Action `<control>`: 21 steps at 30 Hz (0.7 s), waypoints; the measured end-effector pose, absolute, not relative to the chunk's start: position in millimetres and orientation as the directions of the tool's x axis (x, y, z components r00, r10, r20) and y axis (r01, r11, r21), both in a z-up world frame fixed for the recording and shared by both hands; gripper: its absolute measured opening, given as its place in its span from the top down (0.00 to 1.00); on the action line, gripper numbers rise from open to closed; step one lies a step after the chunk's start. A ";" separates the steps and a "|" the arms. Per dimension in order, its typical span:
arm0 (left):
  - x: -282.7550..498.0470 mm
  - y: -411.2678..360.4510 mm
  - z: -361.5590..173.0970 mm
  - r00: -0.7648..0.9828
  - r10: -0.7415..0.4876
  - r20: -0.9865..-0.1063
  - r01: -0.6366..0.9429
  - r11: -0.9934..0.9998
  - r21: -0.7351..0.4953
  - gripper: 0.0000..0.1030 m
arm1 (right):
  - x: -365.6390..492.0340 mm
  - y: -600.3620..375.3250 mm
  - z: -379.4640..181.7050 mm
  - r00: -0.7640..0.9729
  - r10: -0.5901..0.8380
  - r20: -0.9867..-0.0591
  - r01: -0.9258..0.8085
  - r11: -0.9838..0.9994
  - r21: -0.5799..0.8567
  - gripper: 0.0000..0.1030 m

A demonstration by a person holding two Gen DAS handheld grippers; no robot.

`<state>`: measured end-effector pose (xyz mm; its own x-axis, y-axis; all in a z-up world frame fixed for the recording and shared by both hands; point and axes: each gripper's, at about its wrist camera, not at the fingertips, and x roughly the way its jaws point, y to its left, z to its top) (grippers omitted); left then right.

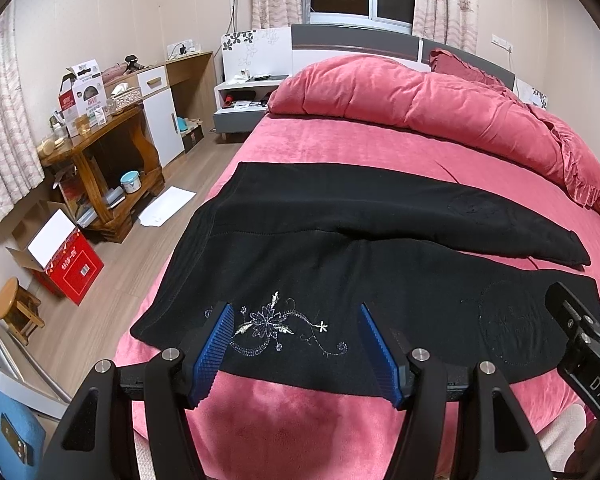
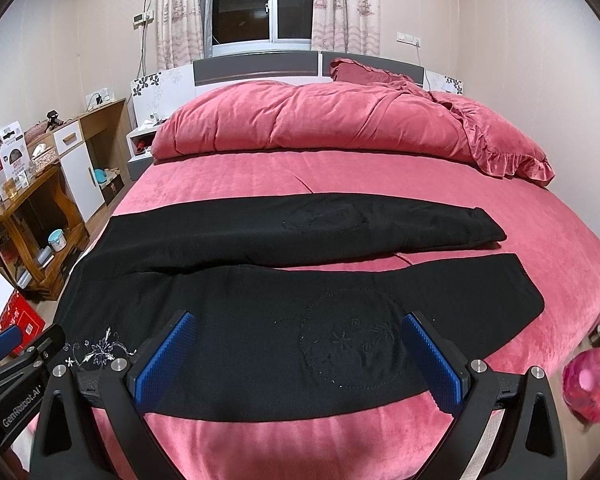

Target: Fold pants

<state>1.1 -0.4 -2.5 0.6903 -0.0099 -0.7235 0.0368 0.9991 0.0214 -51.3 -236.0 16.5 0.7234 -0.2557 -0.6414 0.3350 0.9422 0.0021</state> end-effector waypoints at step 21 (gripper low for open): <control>7.8 9.2 -8.3 0.676 0.014 -0.736 0.009 1.000 0.028 0.36 | -47.6 -238.9 6.8 0.705 -0.248 -0.664 0.335 0.942 0.004 0.00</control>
<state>7.8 9.2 -8.3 0.6764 0.0142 -0.7364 0.0091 0.9996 0.0276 -47.6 -238.9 6.8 0.7053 -0.2475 -0.6643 0.3349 0.9423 0.0044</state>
